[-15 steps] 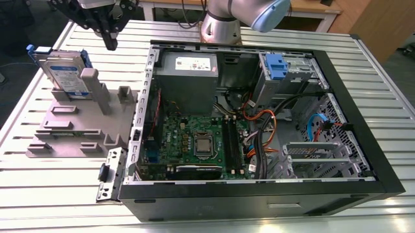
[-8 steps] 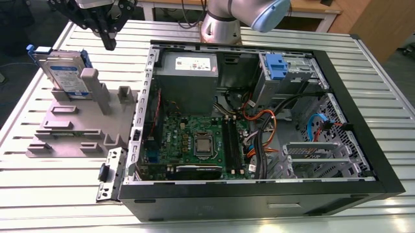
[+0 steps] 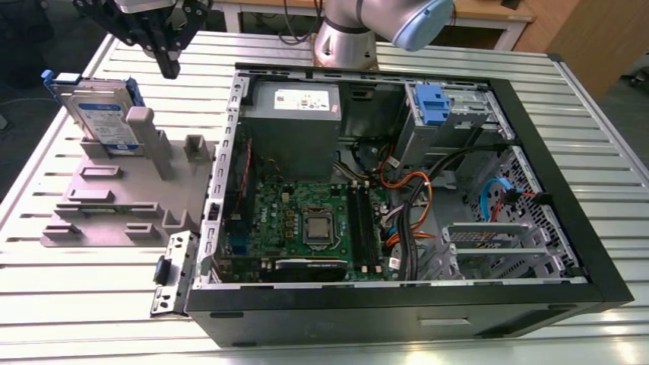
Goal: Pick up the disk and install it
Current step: 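Reach for the disk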
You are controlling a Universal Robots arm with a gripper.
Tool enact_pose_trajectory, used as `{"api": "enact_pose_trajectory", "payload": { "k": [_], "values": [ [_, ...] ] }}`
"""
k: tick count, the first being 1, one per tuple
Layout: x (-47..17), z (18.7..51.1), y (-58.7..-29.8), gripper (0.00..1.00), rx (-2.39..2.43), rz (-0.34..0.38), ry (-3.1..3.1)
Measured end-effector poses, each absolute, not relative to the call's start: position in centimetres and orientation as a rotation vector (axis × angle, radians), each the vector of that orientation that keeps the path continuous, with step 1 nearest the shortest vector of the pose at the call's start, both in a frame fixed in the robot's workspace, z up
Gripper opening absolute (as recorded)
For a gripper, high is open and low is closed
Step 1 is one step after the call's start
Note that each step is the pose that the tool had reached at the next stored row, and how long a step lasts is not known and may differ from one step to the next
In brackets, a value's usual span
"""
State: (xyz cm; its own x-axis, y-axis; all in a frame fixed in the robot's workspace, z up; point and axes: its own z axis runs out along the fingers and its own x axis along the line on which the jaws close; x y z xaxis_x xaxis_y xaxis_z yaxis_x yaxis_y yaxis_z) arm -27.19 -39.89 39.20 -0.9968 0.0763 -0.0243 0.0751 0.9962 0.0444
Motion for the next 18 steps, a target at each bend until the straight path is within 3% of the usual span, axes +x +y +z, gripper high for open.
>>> {"api": "enact_pose_trajectory", "payload": {
  "k": [18],
  "values": [
    [-28.7,39.2,-39.9,0.11,0.118,0.068,3.113]
  ]
}}
